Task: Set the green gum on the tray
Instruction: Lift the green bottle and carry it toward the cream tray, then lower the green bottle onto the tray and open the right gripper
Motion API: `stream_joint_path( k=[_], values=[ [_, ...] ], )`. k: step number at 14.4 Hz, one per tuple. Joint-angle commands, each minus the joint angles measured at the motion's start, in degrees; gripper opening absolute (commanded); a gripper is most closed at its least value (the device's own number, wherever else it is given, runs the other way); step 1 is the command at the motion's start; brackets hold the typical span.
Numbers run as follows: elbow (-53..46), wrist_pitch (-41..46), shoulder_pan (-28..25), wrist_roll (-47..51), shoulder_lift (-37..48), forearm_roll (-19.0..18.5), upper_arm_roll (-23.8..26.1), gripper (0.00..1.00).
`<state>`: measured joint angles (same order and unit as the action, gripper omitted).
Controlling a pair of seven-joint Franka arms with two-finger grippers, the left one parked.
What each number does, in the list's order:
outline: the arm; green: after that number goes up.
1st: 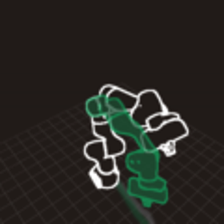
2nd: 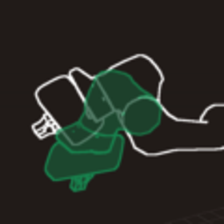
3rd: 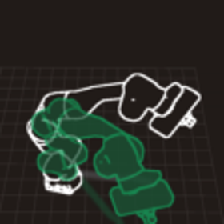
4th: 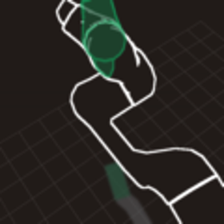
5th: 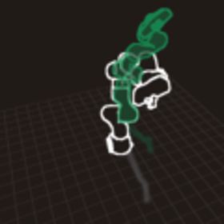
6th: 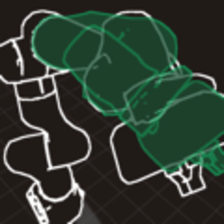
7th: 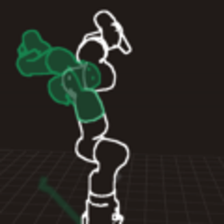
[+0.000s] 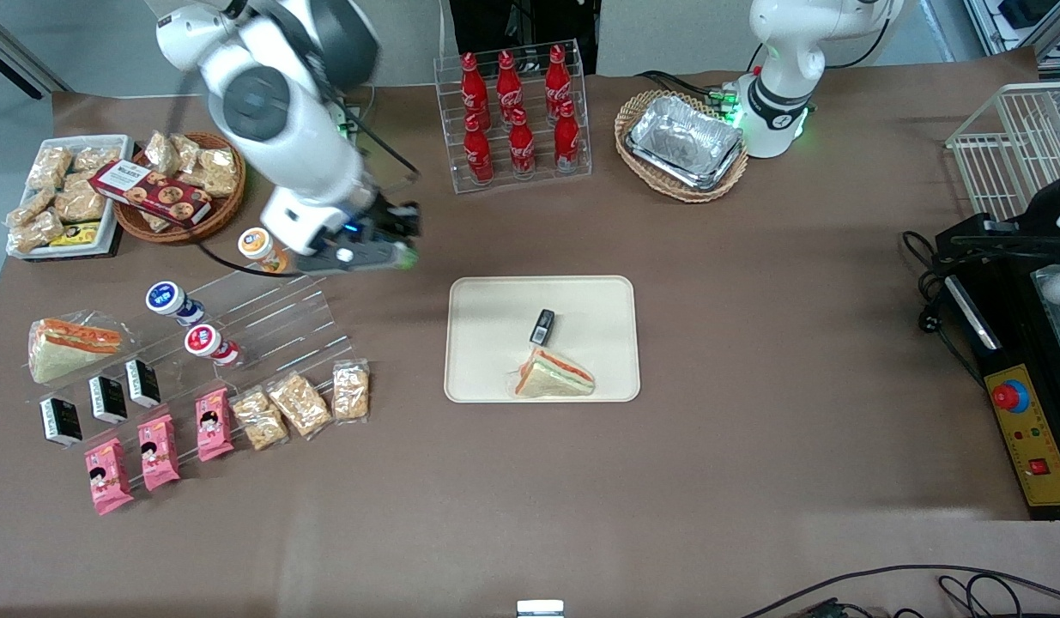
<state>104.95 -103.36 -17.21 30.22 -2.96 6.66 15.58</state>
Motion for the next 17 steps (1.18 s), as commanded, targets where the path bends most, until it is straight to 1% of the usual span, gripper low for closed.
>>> stream_joint_path(
  k=[1, 2, 4, 6, 8, 12, 15, 17],
  values=[
    [0.44, -10.69, -7.12, 13.26, -8.09, -2.07, 0.24, 0.14],
    [0.44, -13.07, -8.52, 15.46, -10.37, -4.18, 0.24, 0.14],
    [1.05, -16.77, -9.77, 18.02, -13.63, -6.65, 0.24, 0.14],
    [4.20, -21.60, -10.82, 19.96, -15.22, -9.02, 0.24, 0.14],
    [8.50, -25.73, -10.39, 20.05, -15.41, -11.31, 0.16, 0.14],
    [14.75, -35.31, -10.12, 20.14, -16.28, -12.46, -0.19, 0.14],
    [15.99, -37.61, -10.21, 21.01, -17.42, -14.04, -0.28, 0.14],
    [15.99, -40.59, -10.21, 22.25, -18.74, -15.44, -0.28, 0.14]
  ],
)
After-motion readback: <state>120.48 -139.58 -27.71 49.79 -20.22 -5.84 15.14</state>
